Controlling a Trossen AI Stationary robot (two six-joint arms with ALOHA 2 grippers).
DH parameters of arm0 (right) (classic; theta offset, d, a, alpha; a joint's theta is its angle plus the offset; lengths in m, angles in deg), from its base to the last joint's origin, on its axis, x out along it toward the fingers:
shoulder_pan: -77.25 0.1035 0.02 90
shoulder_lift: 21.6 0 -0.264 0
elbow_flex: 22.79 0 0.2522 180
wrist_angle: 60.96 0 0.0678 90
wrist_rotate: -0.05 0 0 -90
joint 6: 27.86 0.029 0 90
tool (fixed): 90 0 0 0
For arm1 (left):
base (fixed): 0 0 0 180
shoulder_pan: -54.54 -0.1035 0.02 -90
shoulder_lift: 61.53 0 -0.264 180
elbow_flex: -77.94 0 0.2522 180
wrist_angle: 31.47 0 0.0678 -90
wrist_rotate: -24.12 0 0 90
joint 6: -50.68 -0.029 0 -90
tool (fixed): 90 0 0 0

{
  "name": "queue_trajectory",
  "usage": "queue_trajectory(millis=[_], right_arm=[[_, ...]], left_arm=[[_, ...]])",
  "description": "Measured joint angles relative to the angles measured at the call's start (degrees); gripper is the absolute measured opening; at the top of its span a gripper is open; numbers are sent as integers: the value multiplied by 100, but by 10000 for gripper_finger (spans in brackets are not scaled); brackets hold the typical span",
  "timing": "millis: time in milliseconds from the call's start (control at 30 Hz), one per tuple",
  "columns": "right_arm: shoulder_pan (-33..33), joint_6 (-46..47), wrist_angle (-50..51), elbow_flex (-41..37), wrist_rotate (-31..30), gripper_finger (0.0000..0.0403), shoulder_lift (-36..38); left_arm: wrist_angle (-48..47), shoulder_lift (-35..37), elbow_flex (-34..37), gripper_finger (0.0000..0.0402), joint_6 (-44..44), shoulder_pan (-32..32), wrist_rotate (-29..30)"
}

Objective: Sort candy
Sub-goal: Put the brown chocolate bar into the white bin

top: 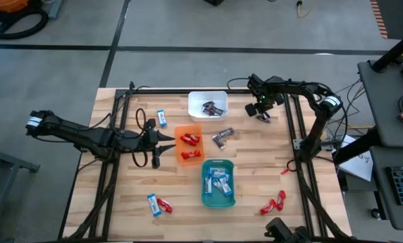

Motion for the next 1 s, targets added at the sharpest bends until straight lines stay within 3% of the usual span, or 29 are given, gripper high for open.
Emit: queue_trajectory(millis=[467, 767, 1000], right_arm=[[265, -39, -250, 291, 32, 33, 1344], [1095, -472, -2412, 128, 937, 33, 2308], [1829, -945, -4179, 11, 1092, 33, 2174]], left_arm=[[4, -237, 0, 98, 87, 0, -1], [50, -341, 0, 98, 93, 0, 0], [52, -339, 0, 97, 247, 0, 0]])
